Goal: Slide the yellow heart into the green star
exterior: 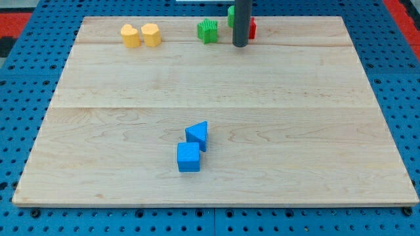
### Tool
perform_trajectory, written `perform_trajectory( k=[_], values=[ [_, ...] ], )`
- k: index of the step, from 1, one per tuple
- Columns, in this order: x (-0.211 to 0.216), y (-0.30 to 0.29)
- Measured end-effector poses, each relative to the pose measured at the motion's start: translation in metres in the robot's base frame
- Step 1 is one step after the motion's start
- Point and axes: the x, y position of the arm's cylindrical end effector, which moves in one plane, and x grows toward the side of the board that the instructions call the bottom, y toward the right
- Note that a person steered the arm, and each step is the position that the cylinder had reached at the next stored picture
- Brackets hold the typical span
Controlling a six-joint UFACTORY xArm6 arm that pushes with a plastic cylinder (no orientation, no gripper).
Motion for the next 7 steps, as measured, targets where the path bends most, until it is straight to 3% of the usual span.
perform_trajectory(
  k=[1,2,3,5,6,7],
  values=[
    [0.006,0.056],
    [-0.028,0.135],
    [-0.091,0.163],
    [-0.096,0.157],
    [-0.075,0.117],
    [0.016,0.094]
  ],
)
